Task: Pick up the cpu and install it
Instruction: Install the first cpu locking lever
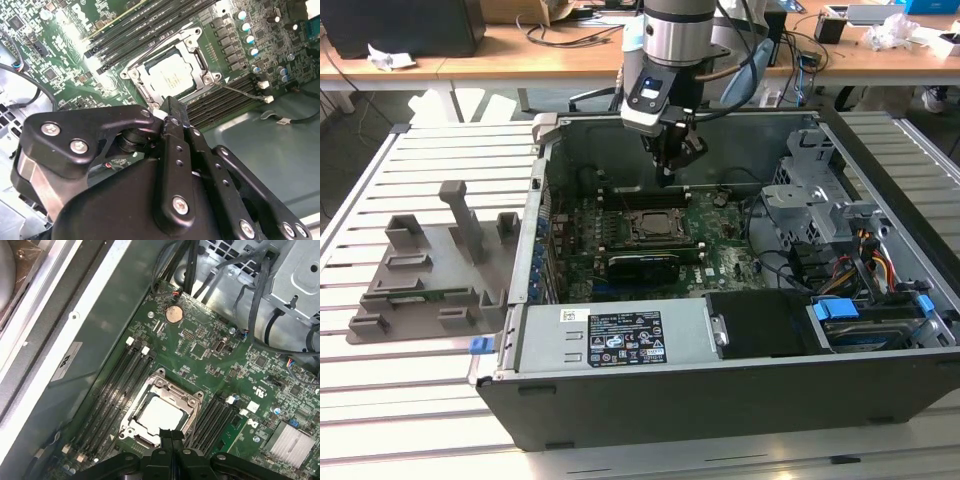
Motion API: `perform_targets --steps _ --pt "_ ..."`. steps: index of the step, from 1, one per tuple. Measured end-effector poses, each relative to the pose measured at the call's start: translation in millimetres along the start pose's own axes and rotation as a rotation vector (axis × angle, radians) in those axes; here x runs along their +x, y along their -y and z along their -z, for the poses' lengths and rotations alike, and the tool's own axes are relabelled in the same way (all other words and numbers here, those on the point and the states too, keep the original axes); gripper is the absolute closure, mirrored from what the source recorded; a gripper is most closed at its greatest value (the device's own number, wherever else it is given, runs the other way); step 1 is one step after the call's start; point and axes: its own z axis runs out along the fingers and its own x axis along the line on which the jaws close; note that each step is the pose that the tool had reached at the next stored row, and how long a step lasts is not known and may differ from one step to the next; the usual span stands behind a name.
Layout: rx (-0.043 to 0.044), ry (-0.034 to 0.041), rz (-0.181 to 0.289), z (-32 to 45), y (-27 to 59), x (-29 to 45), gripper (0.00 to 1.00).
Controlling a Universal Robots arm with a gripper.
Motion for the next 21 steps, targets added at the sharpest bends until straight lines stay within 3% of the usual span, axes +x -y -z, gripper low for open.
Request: perform_targets --steps 7,21 --pt "-0.0010 0.0017 0.042 0.0 0.0 0.0 0.89" --pt "-0.0045 0.0075 0.189 0.0 0.0 0.0 0.89"
